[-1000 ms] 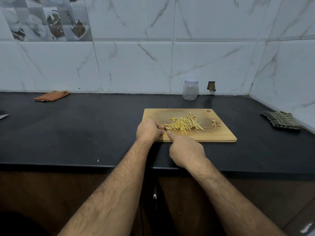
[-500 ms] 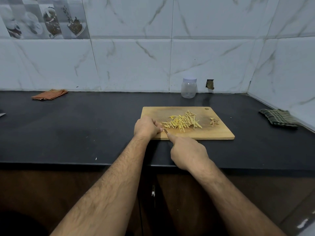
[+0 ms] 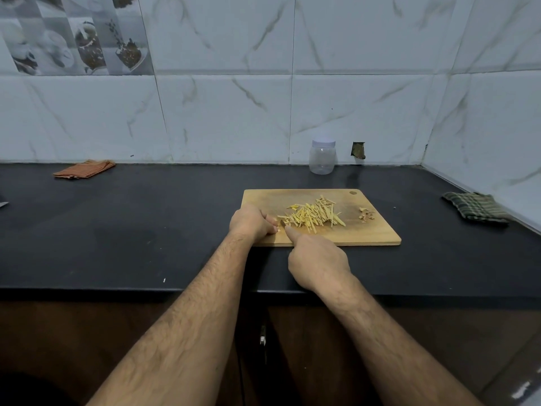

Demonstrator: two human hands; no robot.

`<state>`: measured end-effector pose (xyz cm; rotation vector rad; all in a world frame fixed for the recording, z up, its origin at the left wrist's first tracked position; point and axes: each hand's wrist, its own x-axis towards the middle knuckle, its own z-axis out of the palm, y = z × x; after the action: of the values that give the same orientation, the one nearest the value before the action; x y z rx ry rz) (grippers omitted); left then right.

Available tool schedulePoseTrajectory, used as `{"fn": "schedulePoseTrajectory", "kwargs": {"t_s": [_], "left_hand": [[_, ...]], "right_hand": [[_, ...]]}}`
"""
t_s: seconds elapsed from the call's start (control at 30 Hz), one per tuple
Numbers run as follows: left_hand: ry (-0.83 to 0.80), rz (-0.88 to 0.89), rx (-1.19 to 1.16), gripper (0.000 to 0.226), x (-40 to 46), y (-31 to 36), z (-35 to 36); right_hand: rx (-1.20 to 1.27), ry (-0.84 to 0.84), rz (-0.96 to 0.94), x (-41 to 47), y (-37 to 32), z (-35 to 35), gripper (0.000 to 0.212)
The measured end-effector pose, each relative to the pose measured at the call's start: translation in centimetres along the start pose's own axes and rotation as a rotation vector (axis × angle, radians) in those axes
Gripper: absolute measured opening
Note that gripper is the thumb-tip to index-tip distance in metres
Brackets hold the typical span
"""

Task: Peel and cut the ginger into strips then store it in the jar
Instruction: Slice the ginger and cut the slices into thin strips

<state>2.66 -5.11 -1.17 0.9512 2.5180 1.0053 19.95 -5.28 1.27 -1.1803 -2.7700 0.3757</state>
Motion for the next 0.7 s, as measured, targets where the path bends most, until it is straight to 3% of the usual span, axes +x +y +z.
{"fn": "schedulePoseTrajectory", "kwargs": {"t_s": [0.27,0.7], "left_hand": [[0.008,0.001,0.027,0.001,0.25,-0.14,0.09],[0.019,0.021,0.029,0.004,0.26,-0.27,0.34]], "right_hand": [[0.051,0.090,-0.010,0.17,-0.01,-0.09,0.068],[0.009,-0.016,-0.011,0.44,-0.19,0.01,0.069]]}}
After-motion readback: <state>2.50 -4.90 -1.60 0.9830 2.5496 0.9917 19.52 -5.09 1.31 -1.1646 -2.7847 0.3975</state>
